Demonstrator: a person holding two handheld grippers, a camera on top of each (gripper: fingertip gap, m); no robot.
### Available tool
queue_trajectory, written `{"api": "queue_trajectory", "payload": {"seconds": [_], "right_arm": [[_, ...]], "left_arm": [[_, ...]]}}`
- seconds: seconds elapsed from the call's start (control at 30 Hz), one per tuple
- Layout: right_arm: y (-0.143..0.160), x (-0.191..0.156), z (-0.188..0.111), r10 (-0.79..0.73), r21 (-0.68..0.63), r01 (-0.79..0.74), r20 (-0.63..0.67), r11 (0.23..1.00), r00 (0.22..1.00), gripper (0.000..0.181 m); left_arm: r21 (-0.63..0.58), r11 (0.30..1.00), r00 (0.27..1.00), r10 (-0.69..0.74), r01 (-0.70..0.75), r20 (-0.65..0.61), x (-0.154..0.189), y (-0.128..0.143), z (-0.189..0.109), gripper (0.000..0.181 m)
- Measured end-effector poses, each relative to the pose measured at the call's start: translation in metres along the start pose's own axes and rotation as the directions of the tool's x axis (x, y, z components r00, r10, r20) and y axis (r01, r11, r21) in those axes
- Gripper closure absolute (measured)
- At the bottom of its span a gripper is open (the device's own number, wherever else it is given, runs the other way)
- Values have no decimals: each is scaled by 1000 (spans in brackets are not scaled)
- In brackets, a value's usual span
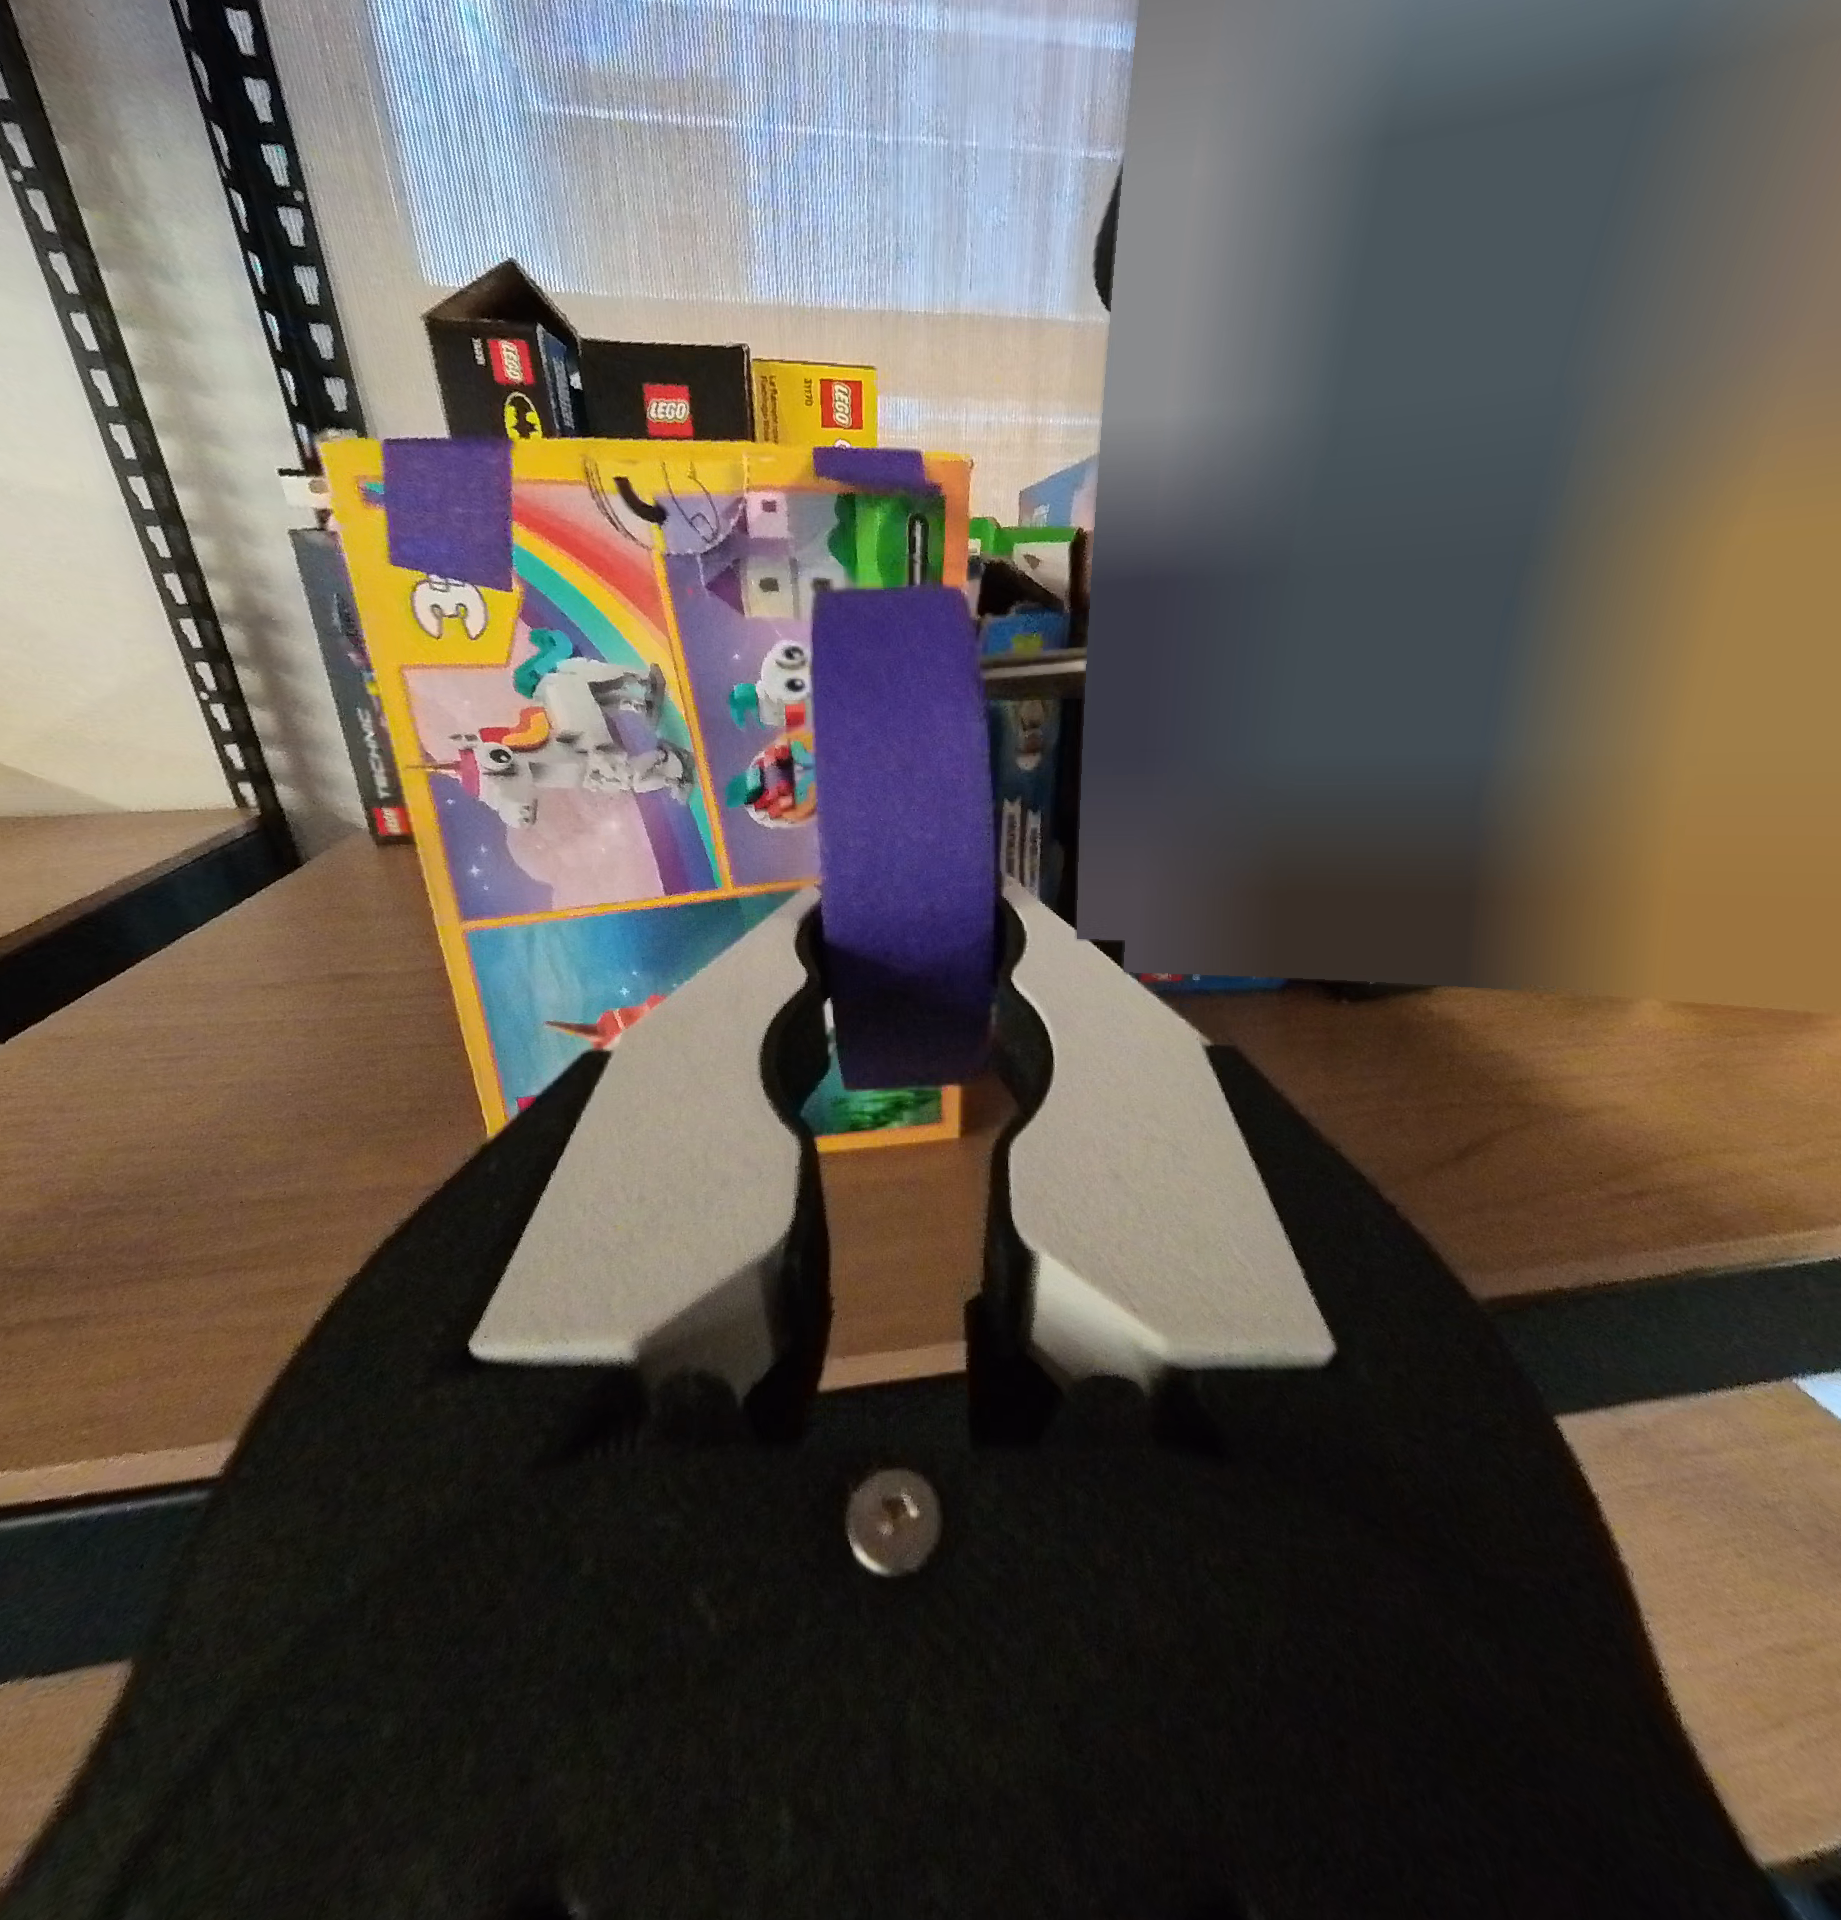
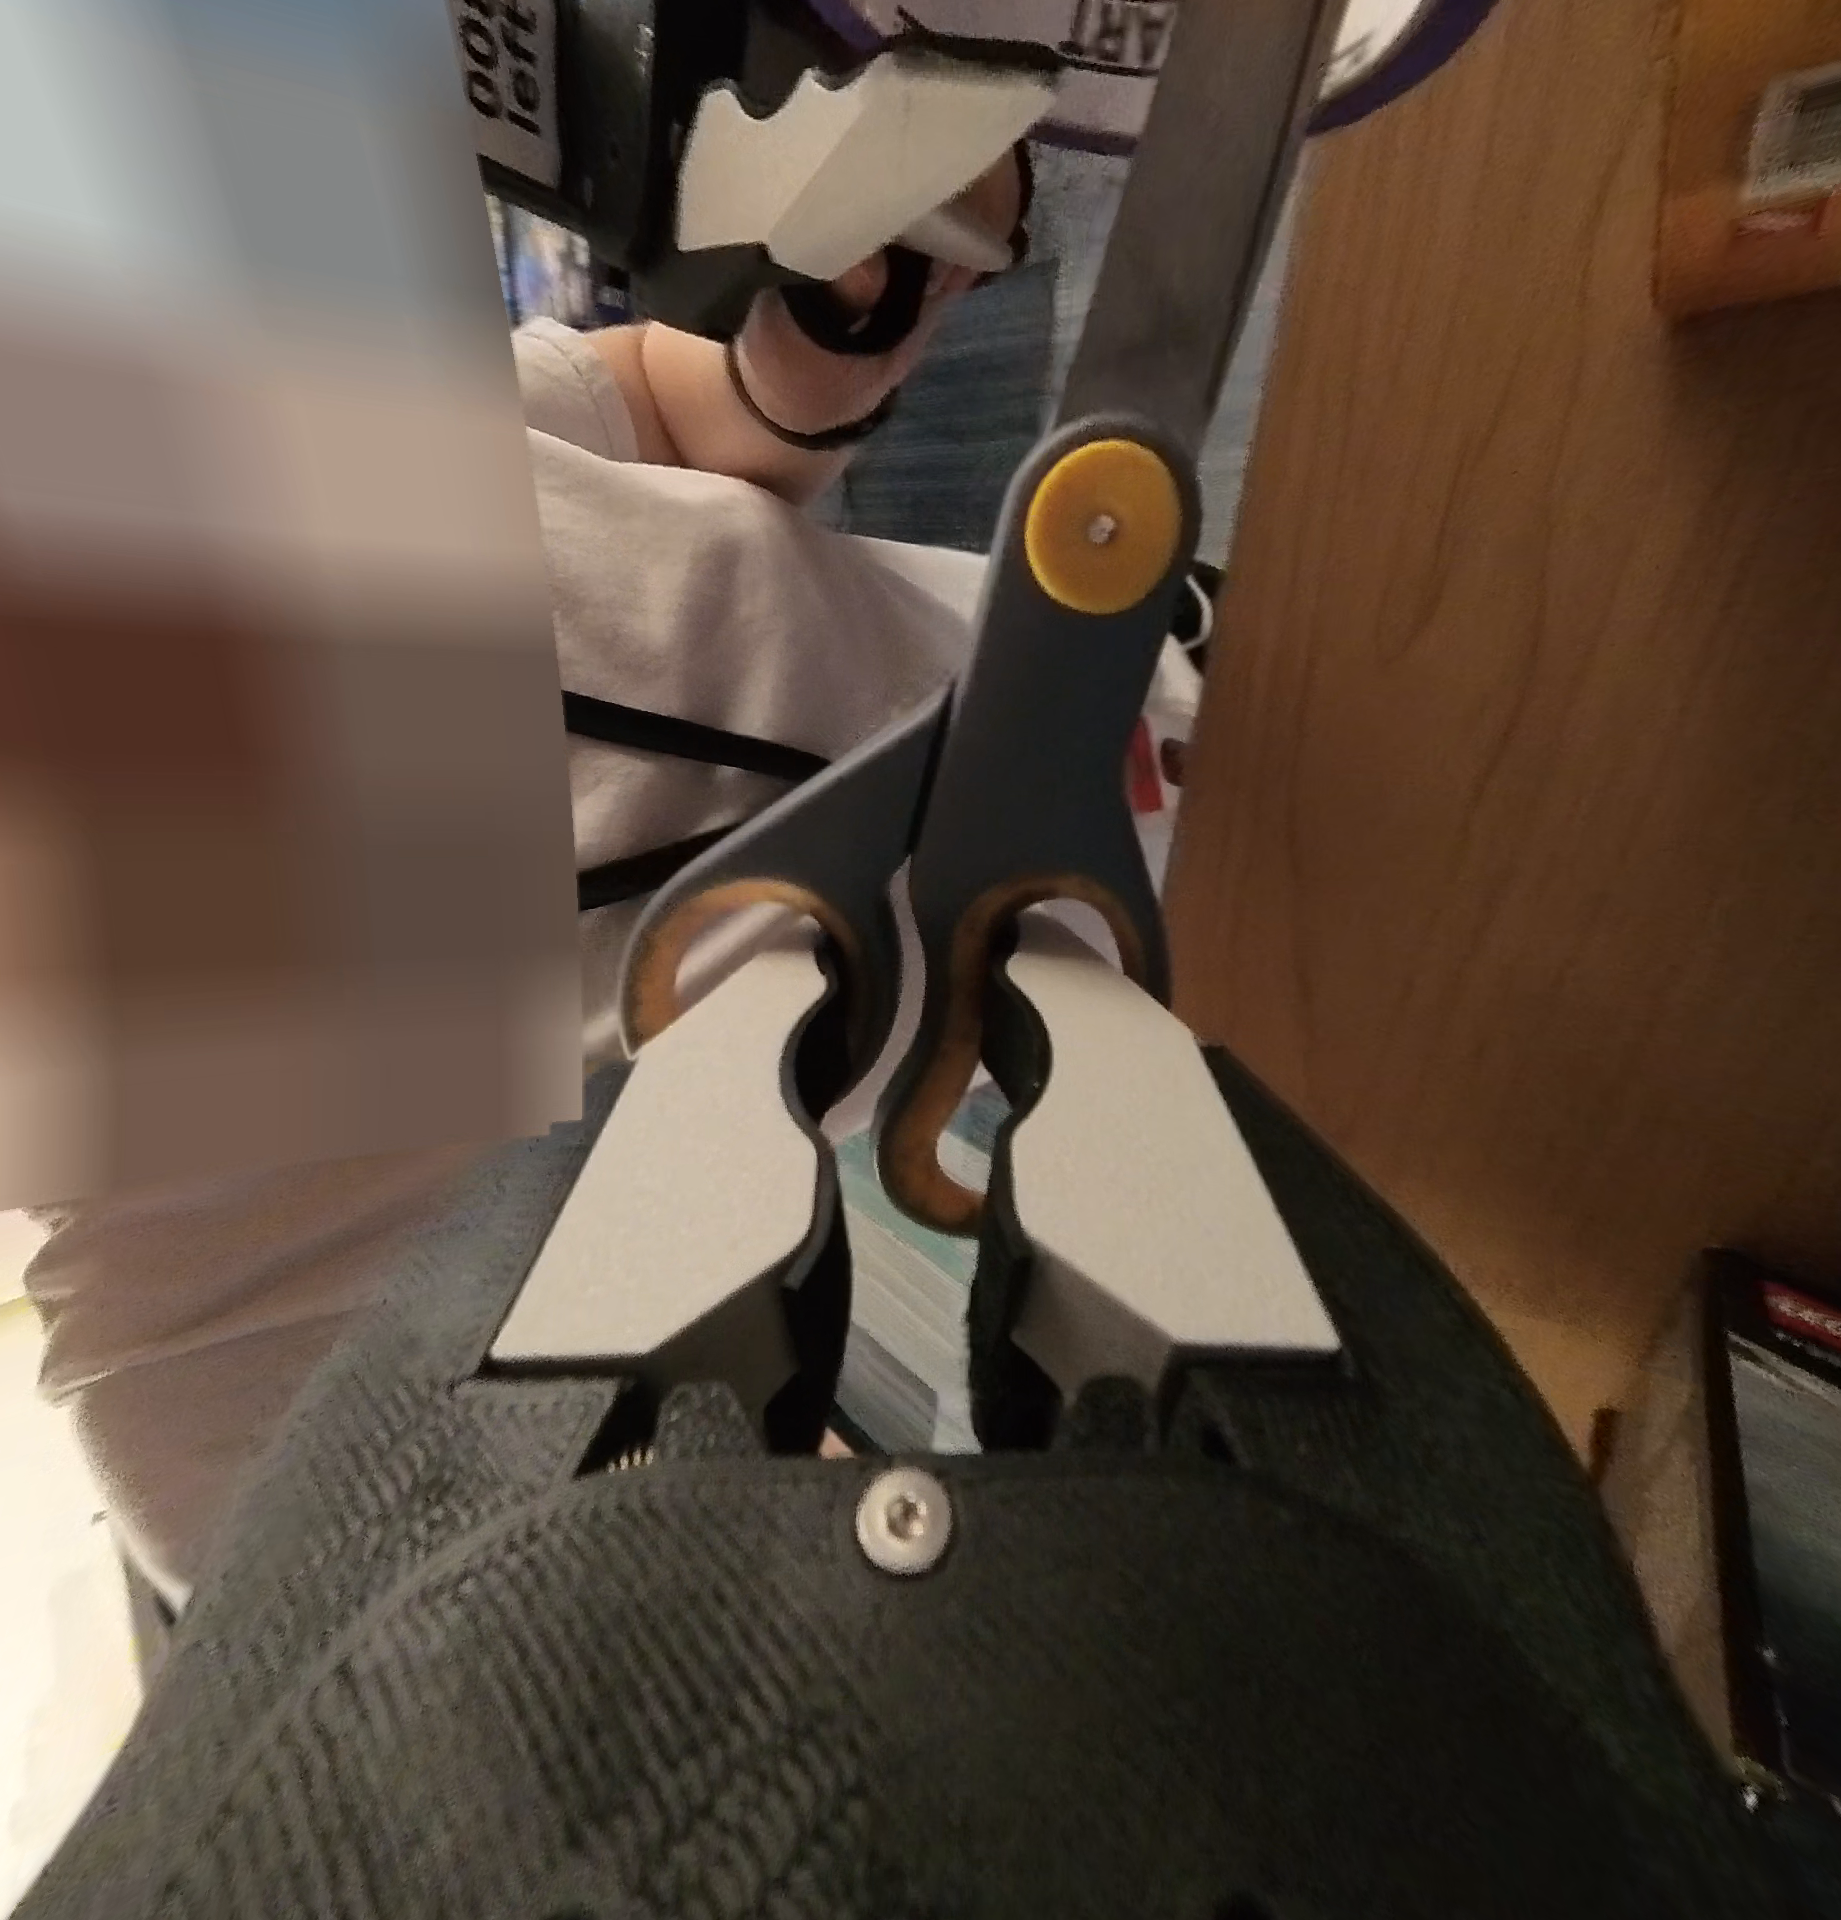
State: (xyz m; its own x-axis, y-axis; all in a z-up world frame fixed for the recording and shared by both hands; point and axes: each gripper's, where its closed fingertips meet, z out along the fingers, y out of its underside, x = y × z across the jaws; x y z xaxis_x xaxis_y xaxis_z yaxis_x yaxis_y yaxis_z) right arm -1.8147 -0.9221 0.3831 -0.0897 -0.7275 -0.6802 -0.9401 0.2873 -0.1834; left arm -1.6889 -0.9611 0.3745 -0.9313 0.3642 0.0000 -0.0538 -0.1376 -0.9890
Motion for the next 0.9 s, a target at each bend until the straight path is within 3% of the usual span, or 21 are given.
{"api": "queue_trajectory", "payload": {"seconds": [0.13, 0.4, 0.5, 0.6, 0.73, 0.8, 0.9], "right_arm": [[16, 7, 17, -33, -53, 28, -95, 998, 995, 162], [13, -34, 46, 25, 166, -52, 158, 985, 987, 163], [17, -29, 50, 67, 267, -104, 143, 958, 987, 163], [43, -16, 59, 74, 279, -76, 18, 957, 997, 163], [93, 20, 71, 207, 211, -157, -240, 965, 949, 163], [116, 36, 74, 256, 166, -209, -343, 964, 904, 163], [150, 59, 67, 243, 67, -246, -531, 967, 812, 162]], "left_arm": [[-9, 1000, 998, -25, 25, -58, 9, 5, -15, 157], [99, 995, 986, -9, 26, -168, 16, -7, -40, 158], [126, 992, 975, 14, 14, -223, 17, -11, -46, 158], [54, 996, 938, -46, 69, -344, 25, -2, -44, 157], [-162, 958, 827, -287, 238, -483, 40, 17, -33, 157], [-296, 890, 728, -454, 346, -514, 50, 23, -26, 158], [-468, 723, 555, -690, 508, -464, 63, 28, -11, 158]]}}
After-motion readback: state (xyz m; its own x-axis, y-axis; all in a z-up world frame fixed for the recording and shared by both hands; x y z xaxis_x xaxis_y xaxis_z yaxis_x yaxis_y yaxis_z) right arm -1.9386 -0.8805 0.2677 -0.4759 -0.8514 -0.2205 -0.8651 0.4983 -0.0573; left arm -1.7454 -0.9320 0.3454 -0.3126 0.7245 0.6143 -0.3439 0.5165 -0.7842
